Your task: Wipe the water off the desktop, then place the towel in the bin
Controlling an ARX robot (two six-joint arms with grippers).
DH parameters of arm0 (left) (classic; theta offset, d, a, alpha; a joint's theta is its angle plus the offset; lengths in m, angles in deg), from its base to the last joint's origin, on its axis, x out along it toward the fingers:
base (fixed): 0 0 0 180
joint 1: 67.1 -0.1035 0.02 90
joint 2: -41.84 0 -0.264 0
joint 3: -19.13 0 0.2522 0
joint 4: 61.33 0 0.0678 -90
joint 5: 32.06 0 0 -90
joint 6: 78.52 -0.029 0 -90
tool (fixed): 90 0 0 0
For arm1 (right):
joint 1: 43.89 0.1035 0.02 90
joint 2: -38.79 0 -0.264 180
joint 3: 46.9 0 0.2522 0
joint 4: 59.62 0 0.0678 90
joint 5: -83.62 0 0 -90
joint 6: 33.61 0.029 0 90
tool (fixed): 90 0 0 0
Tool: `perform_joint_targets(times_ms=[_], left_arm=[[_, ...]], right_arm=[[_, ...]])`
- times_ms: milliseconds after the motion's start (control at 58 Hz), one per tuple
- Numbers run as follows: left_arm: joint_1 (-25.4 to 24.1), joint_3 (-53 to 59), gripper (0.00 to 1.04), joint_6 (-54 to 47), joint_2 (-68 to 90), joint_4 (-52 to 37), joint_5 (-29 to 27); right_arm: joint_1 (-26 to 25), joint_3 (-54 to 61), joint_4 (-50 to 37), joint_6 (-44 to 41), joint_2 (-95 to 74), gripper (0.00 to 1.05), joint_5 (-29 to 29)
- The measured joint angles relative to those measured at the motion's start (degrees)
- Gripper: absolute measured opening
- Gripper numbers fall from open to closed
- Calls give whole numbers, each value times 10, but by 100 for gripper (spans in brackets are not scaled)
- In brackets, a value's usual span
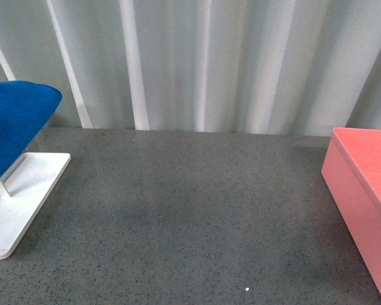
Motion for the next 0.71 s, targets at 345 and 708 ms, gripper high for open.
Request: perform_joint_targets(times_ms=[345, 708], left_arm=[[35, -16, 98, -8, 79, -37, -45], [57, -58, 98, 20, 104, 16, -71]], right_arm=[[0, 0, 0, 0, 0, 98, 0], [0, 0, 0, 0, 0, 98, 0]])
